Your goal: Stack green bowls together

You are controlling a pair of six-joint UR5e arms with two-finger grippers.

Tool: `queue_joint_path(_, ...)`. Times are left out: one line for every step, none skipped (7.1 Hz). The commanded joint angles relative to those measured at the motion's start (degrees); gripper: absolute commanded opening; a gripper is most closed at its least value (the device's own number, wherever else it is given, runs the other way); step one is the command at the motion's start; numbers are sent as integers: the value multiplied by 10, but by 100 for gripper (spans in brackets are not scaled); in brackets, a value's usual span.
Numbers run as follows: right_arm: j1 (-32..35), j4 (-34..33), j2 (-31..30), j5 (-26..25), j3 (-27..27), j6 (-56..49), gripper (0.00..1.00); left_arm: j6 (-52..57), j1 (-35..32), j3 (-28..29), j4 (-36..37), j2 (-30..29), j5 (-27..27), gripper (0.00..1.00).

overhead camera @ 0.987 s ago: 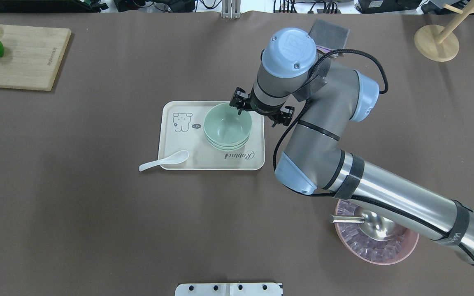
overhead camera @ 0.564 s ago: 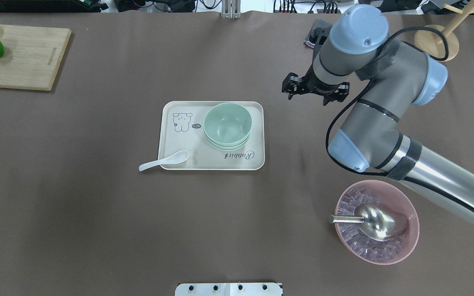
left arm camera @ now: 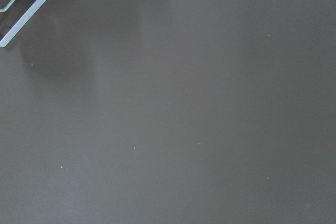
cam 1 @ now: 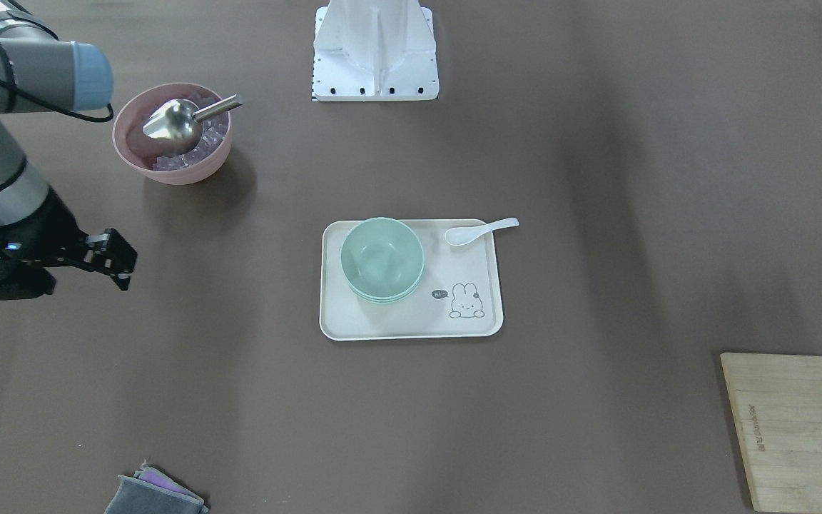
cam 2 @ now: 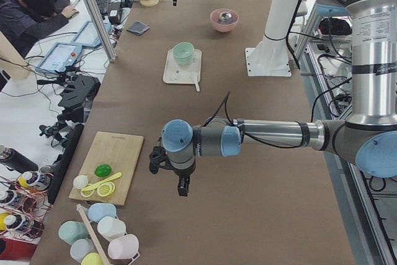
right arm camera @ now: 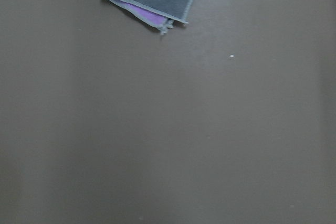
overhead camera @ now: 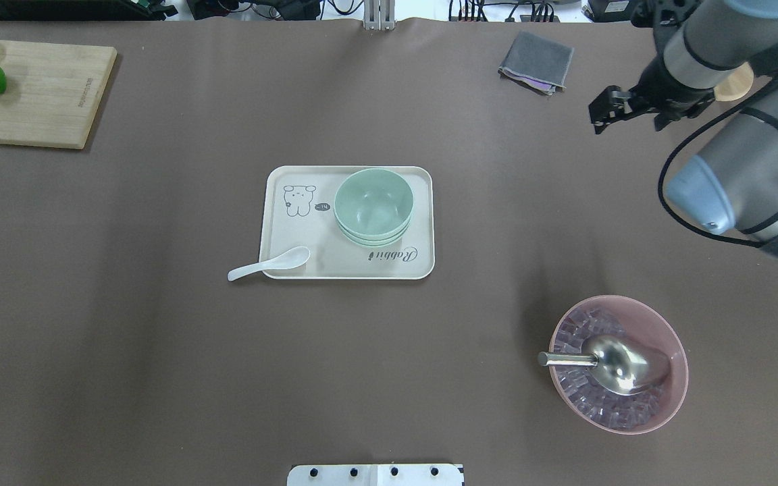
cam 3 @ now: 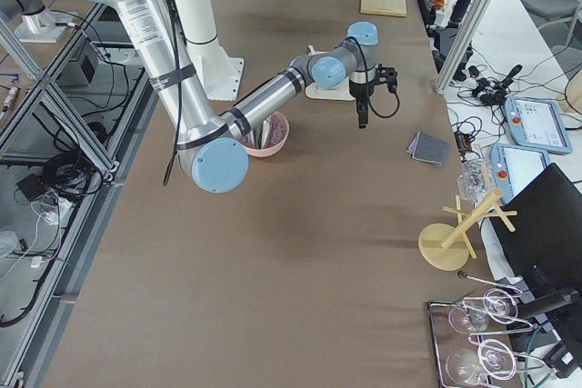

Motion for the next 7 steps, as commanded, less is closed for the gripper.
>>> queue_joint_path(106,-20,-123,52,30,-208,100,0,-3,2,1,2,4,98)
queue_joint_path(163,-18,-190,65,32,-298,100,0,-3,-4,0,3,0,98)
queue_joint_path(215,-19,-251,69,32,-371,100,2,-4,-17,-1,8,3,98)
queue_joint_path(252,-19,-295,80,33,-396,100,4,-4,-30,-1,12,6,98)
queue_joint_path(263,-19,-325,82,31,-394,100,4,-4,-33,-3,12,5,98)
queue_joint_path(278,-19,-336,82,28,-393,100,5,-3,-36,-3,11,5,98)
queue_joint_path(283,-19,-344,82,27,-393,100,5,-3,-36,-4,11,6,98)
